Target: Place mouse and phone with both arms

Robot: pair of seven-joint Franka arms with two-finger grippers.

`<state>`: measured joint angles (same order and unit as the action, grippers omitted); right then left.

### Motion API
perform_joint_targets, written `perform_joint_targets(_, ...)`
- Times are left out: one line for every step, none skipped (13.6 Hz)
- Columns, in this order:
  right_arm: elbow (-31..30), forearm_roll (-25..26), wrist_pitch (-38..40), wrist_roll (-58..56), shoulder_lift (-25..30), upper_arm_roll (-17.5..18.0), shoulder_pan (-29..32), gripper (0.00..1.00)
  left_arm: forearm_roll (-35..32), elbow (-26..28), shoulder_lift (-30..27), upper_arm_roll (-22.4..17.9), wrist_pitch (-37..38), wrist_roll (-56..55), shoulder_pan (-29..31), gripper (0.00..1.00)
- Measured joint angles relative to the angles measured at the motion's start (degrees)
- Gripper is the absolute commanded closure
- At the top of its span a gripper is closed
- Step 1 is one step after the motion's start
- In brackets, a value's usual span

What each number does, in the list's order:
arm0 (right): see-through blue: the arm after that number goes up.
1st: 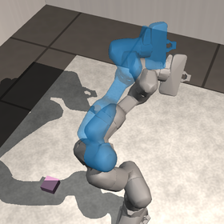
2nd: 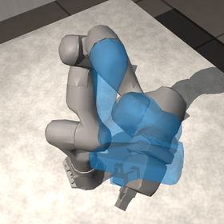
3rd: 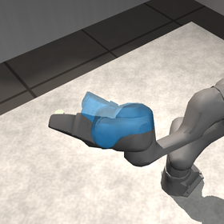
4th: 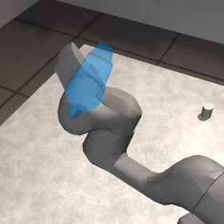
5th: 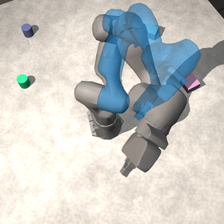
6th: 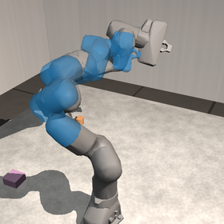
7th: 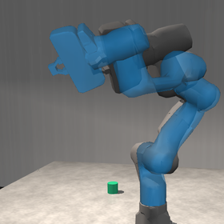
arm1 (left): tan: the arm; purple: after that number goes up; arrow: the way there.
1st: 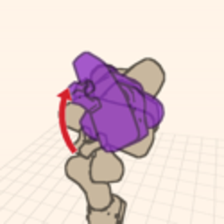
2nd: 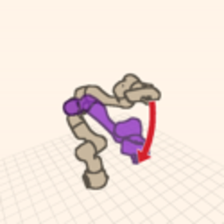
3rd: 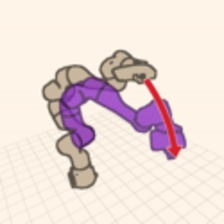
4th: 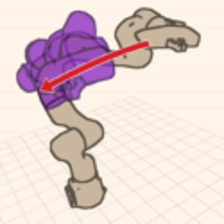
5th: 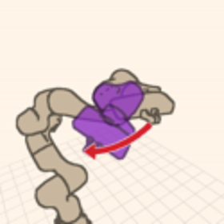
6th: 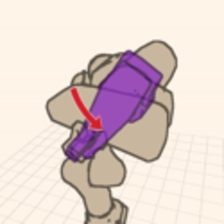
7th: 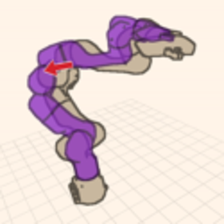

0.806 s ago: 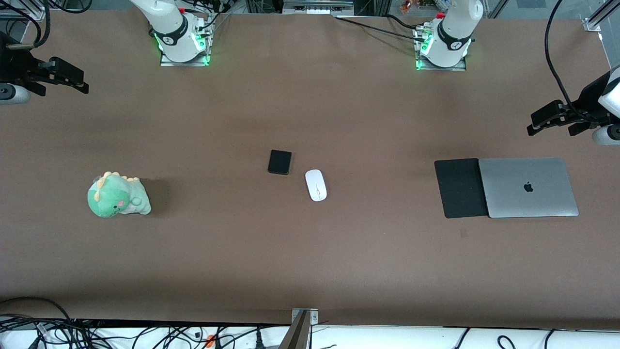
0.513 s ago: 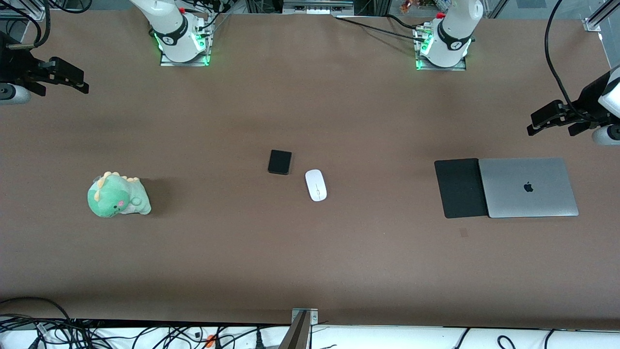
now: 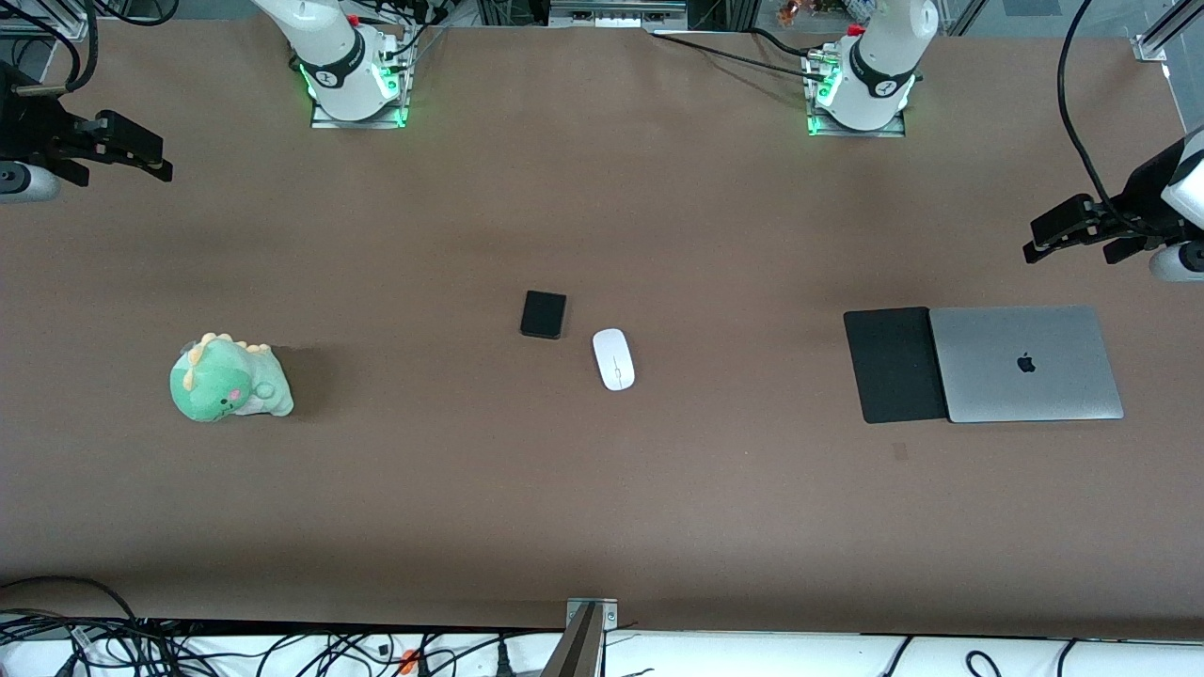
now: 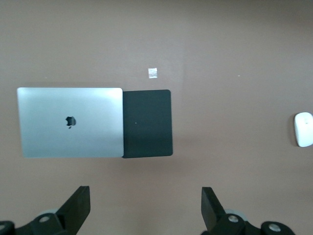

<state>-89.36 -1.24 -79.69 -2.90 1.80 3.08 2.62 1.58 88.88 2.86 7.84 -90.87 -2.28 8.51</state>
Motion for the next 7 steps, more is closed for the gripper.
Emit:
perform_joint_targets(0.0, 0.0, 0.0, 0.0, 0.0, 0.0, 0.0, 0.0, -0.7, 0.0, 0.0, 0.2, 0.0, -0.5, -0.1, 0.0)
perform_joint_targets(0.0, 0.0, 0.0, 0.0, 0.0, 0.0, 0.0, 0.0, -1.1, 0.0, 0.0, 0.4, 0.0, -0.9, -0.2, 0.0)
perform_joint_targets(0.0, 0.0, 0.0, 0.0, 0.0, 0.0, 0.0, 0.0, -1.3, 0.0, 0.0, 0.6, 0.0, -1.1, -0.2, 0.0)
perform_joint_targets(0.0, 0.0, 0.0, 0.0, 0.0, 0.0, 0.0, 0.0, -1.3, 0.0, 0.0, 0.6, 0.0, -1.1, -0.2, 0.0)
perform_joint_targets(0.0, 0.0, 0.0, 0.0, 0.0, 0.0, 0.0, 0.0, -1.3, 0.0, 0.0, 0.6, 0.0, -1.2, -0.2, 0.0)
perform_joint_targets(0.0, 0.0, 0.0, 0.0, 0.0, 0.0, 0.0, 0.0, -1.3, 0.0, 0.0, 0.6, 0.0, -1.3, -0.2, 0.0)
perform_joint_targets(0.0, 0.0, 0.1, 0.0, 0.0, 0.0, 0.0, 0.0, -1.3, 0.0, 0.0, 0.6, 0.0, -1.3, -0.2, 0.0)
